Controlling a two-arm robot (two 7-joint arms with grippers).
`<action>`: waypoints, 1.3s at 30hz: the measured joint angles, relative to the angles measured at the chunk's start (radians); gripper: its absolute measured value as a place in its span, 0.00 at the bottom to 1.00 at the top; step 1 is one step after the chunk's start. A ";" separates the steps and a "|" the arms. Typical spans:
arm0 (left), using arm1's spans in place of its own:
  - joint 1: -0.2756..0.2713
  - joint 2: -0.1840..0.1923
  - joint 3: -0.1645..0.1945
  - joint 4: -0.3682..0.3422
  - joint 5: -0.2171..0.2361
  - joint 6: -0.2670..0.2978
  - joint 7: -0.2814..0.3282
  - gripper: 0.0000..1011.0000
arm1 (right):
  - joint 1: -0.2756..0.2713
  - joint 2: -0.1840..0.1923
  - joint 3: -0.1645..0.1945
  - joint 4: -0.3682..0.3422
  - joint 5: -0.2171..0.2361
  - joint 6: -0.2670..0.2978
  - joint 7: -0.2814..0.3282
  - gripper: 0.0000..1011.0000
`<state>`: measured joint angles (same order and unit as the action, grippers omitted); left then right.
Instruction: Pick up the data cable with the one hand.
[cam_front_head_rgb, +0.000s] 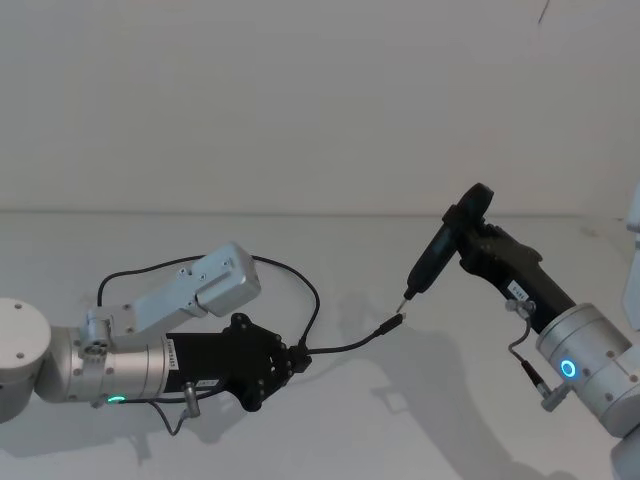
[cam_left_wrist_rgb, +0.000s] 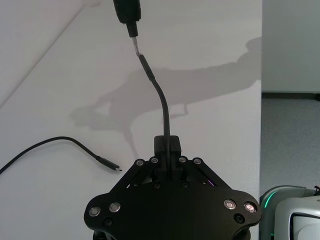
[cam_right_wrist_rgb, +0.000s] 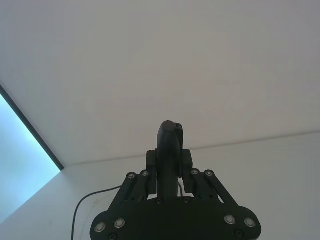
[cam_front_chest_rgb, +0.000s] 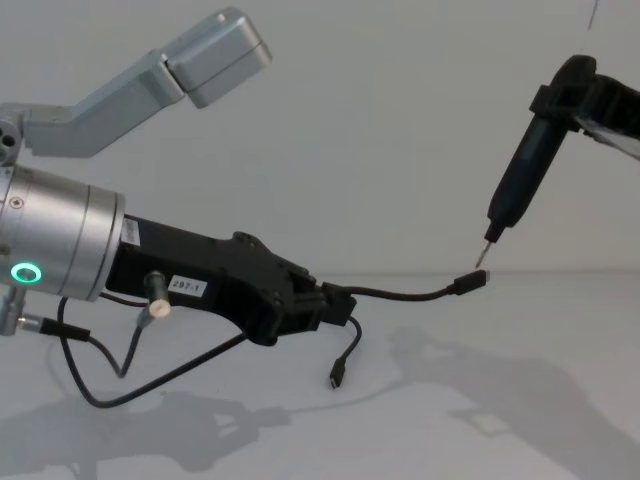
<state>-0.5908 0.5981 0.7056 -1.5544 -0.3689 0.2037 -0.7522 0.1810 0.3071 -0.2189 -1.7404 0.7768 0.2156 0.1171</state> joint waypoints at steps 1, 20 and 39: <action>0.000 0.000 0.000 0.000 0.000 0.000 0.000 0.04 | 0.000 0.000 0.000 0.001 -0.001 -0.003 0.000 0.28; 0.000 0.000 0.000 0.000 0.000 0.000 0.000 0.04 | 0.028 0.007 -0.002 0.033 -0.056 -0.127 0.054 0.28; 0.000 0.000 0.000 0.000 0.000 0.000 0.000 0.04 | 0.015 0.055 -0.012 0.014 -0.021 -0.077 0.105 0.28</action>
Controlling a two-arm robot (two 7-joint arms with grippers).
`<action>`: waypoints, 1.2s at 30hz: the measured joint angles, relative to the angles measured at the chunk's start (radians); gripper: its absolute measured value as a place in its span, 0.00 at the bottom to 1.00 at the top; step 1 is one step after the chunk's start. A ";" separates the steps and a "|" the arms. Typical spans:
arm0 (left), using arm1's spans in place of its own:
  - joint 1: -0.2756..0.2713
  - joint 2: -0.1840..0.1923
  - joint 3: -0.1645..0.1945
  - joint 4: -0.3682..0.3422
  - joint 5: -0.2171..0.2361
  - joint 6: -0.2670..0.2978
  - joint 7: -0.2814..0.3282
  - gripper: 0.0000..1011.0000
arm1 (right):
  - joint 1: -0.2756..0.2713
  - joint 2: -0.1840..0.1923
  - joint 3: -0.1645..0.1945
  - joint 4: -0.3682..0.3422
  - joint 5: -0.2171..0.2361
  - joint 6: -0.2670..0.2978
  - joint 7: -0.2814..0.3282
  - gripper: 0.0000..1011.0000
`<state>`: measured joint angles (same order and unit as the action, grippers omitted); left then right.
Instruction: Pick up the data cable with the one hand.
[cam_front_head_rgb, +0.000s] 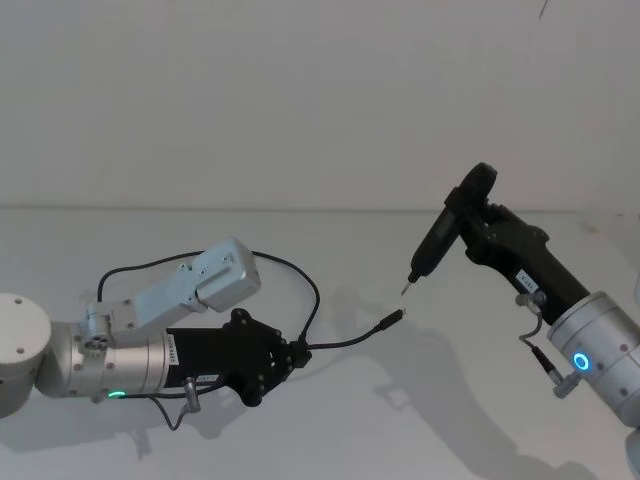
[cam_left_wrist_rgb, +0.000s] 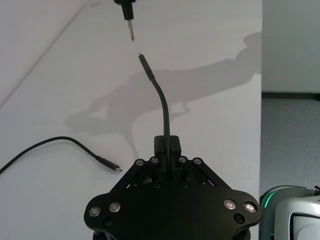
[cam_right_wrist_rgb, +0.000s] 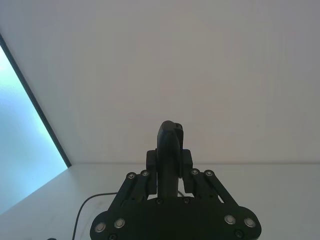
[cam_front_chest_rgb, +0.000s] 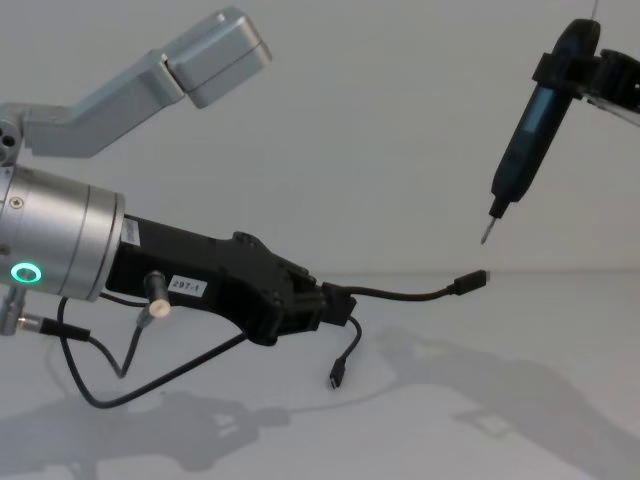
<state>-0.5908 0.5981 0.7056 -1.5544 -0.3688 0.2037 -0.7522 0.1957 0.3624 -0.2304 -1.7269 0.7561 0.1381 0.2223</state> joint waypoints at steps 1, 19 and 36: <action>0.000 0.000 0.000 0.000 0.000 0.000 0.000 0.04 | 0.000 0.001 -0.001 0.000 0.002 0.002 0.001 0.28; 0.000 0.000 0.000 0.000 0.000 0.000 0.000 0.04 | 0.001 0.010 -0.023 0.012 -0.015 -0.021 -0.007 0.28; 0.000 0.000 0.000 0.000 0.000 0.000 0.000 0.04 | 0.001 0.008 -0.027 0.022 -0.041 -0.029 -0.015 0.28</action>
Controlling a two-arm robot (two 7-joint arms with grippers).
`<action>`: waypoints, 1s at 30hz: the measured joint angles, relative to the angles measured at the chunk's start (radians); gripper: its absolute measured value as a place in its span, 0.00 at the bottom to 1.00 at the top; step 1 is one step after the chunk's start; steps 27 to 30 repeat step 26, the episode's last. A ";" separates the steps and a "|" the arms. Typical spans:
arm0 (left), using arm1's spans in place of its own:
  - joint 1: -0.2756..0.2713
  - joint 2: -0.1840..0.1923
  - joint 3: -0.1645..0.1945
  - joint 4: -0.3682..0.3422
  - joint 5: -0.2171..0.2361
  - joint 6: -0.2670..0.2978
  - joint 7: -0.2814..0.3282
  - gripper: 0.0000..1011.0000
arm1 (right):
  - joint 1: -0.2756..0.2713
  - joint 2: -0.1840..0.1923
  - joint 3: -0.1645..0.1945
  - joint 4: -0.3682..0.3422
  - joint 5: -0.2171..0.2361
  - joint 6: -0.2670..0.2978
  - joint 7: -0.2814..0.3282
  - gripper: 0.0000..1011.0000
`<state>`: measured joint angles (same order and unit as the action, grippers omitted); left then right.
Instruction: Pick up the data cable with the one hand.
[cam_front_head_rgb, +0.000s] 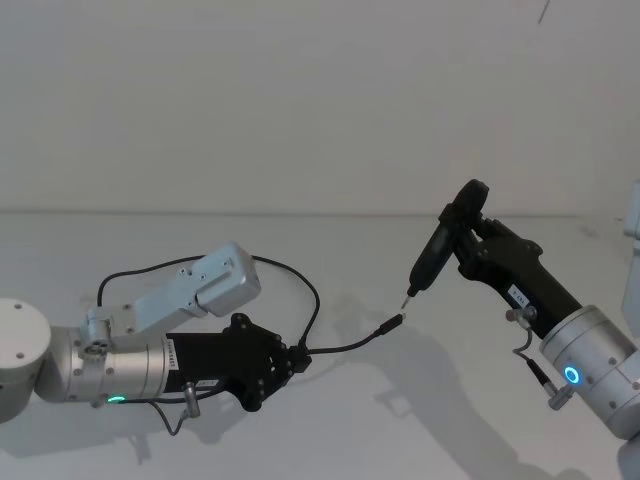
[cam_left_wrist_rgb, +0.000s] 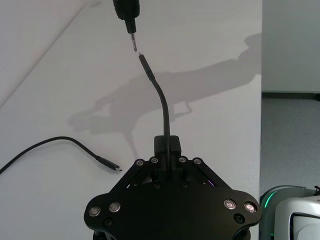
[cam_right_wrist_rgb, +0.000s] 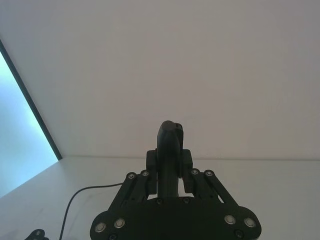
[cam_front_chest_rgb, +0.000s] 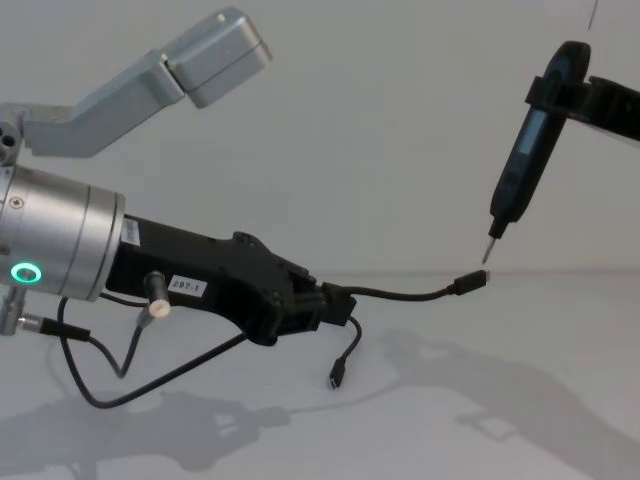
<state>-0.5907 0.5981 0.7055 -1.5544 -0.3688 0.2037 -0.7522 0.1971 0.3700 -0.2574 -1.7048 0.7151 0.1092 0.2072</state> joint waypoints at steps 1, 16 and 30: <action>0.000 0.000 0.000 0.000 0.000 0.000 0.000 0.04 | 0.000 0.000 0.000 0.000 0.000 0.001 0.000 0.28; 0.000 0.000 0.000 0.000 0.000 0.000 0.000 0.04 | -0.001 0.008 0.001 0.003 0.001 0.018 -0.006 0.28; 0.000 0.000 0.000 0.000 0.000 0.000 0.000 0.04 | -0.003 0.017 -0.003 0.001 0.012 0.026 -0.006 0.28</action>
